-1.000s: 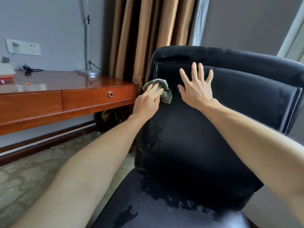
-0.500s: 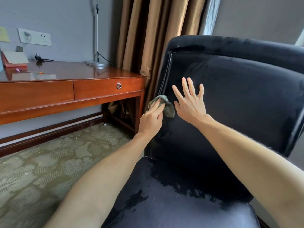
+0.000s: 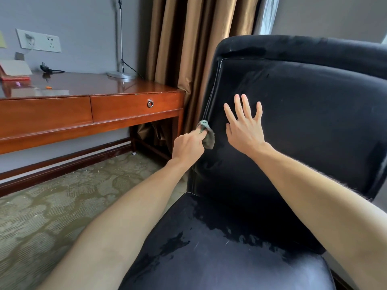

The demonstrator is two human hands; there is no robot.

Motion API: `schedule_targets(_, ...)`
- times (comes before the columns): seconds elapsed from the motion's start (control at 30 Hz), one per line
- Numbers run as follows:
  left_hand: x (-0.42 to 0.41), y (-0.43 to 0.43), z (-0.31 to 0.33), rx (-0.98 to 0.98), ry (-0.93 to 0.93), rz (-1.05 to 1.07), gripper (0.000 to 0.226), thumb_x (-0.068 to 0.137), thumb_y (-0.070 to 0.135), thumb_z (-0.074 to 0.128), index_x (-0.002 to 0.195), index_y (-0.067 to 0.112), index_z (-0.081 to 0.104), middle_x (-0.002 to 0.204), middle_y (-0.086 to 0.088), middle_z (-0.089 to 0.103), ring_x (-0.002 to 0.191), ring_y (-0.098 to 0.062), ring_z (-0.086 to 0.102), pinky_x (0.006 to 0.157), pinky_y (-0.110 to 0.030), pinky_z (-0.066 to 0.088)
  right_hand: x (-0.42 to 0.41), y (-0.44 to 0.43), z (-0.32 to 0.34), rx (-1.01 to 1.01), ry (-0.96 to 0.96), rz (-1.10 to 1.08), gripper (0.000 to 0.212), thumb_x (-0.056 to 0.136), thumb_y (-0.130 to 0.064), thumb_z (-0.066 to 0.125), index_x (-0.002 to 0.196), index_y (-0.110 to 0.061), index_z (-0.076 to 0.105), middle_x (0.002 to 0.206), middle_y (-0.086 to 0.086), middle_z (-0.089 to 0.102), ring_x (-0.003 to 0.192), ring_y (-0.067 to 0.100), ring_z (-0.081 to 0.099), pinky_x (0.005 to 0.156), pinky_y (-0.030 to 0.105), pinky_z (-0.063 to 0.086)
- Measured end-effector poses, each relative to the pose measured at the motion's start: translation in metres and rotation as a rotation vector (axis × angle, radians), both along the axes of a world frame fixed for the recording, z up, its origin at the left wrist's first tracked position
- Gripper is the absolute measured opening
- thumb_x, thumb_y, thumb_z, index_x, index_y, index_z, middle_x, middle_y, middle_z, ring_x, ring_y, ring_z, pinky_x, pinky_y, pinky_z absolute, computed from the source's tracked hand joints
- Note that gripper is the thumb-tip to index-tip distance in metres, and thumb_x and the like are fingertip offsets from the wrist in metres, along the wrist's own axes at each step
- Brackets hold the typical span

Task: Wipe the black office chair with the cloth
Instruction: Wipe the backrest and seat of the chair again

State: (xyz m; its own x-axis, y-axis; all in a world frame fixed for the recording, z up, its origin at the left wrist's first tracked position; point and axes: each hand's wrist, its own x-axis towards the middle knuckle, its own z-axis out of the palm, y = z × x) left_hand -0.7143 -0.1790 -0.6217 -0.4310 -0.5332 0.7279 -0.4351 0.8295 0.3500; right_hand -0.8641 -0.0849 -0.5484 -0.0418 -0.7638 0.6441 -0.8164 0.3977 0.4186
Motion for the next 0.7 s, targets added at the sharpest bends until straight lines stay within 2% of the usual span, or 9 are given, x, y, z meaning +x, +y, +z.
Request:
schedule_targets(0.23,0.018,0.016,-0.038,0.026,-0.366,0.098,0.038,0.097,0.015,0.043,0.130,0.026,0.060,0.134,0.001,0.060,0.102,-0.032,0.064,0.082,-0.037,0.046,0.000,0.003,-0.005,0.015,-0.023,-0.048,0.062,0.090,-0.023,0.051,0.147,-0.009,0.030,0.155,0.024,0.018,0.146,0.039,0.011,0.109,0.066,0.015)
schedule_targets(0.33,0.018,0.022,-0.057,0.121,-0.426,0.093,0.040,0.098,0.018,0.042,0.134,0.031,0.056,0.143,0.007,0.052,0.108,-0.029,0.062,0.086,-0.036,0.045,0.000,0.006,-0.008,0.033,-0.032,-0.067,0.063,0.091,-0.024,0.050,0.148,-0.010,0.028,0.156,0.024,0.016,0.146,0.039,0.009,0.110,0.066,0.014)
schedule_targets(0.43,0.010,0.024,-0.055,0.131,-0.252,0.032,0.048,0.096,0.008,0.044,0.140,0.025,0.051,0.151,0.009,0.041,0.104,-0.031,0.064,0.082,-0.041,0.049,-0.003,0.010,-0.009,0.053,-0.026,-0.075,0.064,0.091,-0.025,0.049,0.149,-0.011,0.026,0.157,0.023,0.014,0.147,0.039,0.006,0.110,0.066,0.012)
schedule_targets(0.53,-0.003,0.020,-0.039,0.054,-0.028,-0.009,0.051,0.095,0.003,0.047,0.144,0.017,0.046,0.151,0.005,0.043,0.096,-0.032,0.068,0.077,-0.042,0.055,-0.006,0.012,-0.009,0.061,-0.017,-0.085,0.064,0.091,-0.025,0.050,0.149,-0.012,0.026,0.157,0.022,0.015,0.146,0.039,0.007,0.110,0.066,0.013)
schedule_targets(0.7,-0.018,0.022,-0.024,0.031,0.043,-0.022,0.043,0.098,0.006,0.050,0.141,0.011,0.050,0.146,-0.002,0.049,0.113,-0.025,0.064,0.086,-0.042,0.056,-0.008,0.016,-0.010,0.071,-0.012,-0.093,0.065,0.091,-0.030,0.052,0.149,-0.013,0.027,0.157,0.022,0.015,0.146,0.039,0.007,0.110,0.065,0.012)
